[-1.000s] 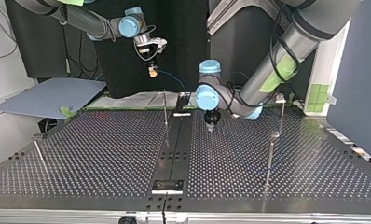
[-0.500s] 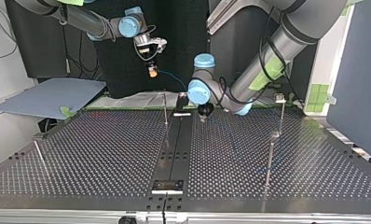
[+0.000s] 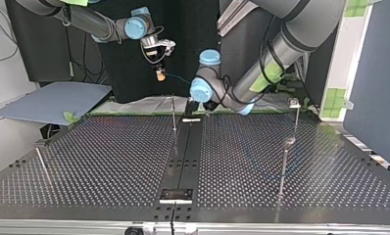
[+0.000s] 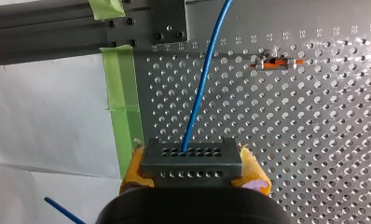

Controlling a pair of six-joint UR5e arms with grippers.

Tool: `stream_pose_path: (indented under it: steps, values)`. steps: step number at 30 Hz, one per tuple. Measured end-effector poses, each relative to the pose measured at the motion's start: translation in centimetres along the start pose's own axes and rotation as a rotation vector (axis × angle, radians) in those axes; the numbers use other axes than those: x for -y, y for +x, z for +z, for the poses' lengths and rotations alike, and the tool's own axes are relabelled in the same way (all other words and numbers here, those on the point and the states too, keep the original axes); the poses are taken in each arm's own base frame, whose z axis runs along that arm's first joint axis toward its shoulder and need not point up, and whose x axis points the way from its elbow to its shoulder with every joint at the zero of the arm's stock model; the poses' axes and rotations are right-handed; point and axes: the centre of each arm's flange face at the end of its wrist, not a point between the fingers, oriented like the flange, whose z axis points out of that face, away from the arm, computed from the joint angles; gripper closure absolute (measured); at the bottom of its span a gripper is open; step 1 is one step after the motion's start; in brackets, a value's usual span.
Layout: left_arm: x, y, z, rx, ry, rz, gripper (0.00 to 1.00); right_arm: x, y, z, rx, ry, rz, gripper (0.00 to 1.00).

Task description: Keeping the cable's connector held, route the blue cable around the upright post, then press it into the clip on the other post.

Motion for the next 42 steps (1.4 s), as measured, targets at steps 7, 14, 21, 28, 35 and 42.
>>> stream_pose_path:
  steps: [7, 14, 21, 28, 35, 42]
  values:
    - [2.9, 1.0, -0.5, -0.017, 0.044, 0.039, 0.00, -0.3, 0.0, 0.0, 0.001, -0.008, 0.001, 1.00]
    - [6.4, 2.7, -0.7, -0.031, 0.101, 0.074, 0.00, -0.4, 0.1, 0.0, 0.001, -0.013, 0.003, 1.00]
    - [8.1, 2.9, -1.0, -0.008, 0.165, 0.026, 0.00, -0.7, 0.1, 0.1, -0.001, -0.021, 0.005, 1.00]
    - [9.8, 3.0, -1.4, 0.007, 0.222, -0.026, 0.00, -1.0, 0.2, 0.2, -0.006, -0.030, 0.004, 1.00]
    - [11.2, 2.6, -1.8, 0.044, 0.272, -0.086, 0.00, -1.1, 0.2, 0.2, -0.009, -0.032, -0.001, 1.00]
    - [12.9, 1.4, -2.3, 0.119, 0.332, -0.167, 0.00, -1.1, 0.2, 0.2, -0.009, -0.033, -0.005, 1.00]
